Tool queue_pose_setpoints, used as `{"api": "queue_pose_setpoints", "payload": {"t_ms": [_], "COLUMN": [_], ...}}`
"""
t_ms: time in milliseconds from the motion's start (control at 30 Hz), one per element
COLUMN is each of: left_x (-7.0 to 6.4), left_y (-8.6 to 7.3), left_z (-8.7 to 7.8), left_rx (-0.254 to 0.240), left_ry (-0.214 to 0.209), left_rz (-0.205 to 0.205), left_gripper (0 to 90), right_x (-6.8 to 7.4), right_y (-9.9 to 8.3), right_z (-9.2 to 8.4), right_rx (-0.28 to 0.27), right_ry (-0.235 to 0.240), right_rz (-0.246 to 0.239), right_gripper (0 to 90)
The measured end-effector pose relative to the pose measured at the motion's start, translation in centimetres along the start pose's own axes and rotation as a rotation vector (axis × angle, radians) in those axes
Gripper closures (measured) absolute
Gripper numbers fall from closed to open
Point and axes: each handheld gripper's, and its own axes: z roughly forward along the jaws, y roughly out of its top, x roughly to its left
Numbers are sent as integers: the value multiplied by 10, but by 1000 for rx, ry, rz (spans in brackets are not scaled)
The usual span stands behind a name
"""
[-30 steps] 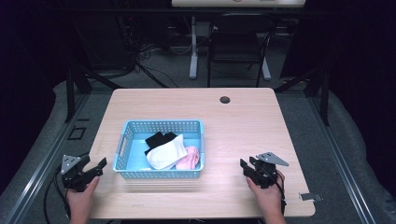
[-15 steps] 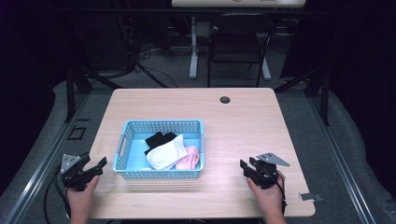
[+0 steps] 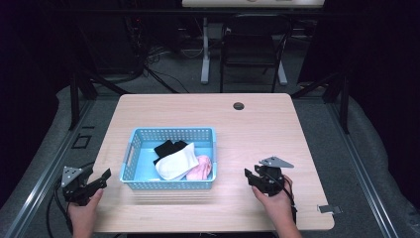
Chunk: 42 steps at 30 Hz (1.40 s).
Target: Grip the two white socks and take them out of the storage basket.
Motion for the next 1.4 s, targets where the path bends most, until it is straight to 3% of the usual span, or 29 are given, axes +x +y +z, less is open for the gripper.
{"api": "queue_pose_setpoints", "payload": {"t_ms": [100,200,433,700,1067,1133,1267,1400], "left_x": [0,1,1,1,2,2,2,2], "left_y": [0,0,0,0,0,0,0,0], "left_z": [0,0,0,0,0,0,0,0], "left_rx": [0,-9,-5,-6,-4,-4,-5,-4], "left_ry": [1,-1,-4,-4,-7,-7,-7,-9], "left_rz": [0,-5,-4,-7,-9,-9,-12,-14], "left_gripper": [283,283,282,283,283,283,283,282], "right_x": [9,21,39,62,88,94,104,111], "right_y": [17,36,73,107,134,136,139,140], "right_z": [-1,-1,7,20,47,52,64,78], "right_rx": [14,25,118,189,271,283,311,343], "right_ry": [23,45,112,152,222,224,191,207], "right_rz": [5,-21,-30,-66,-43,-45,-105,-85], "right_gripper": [570,578,616,645,635,615,607,620]}}
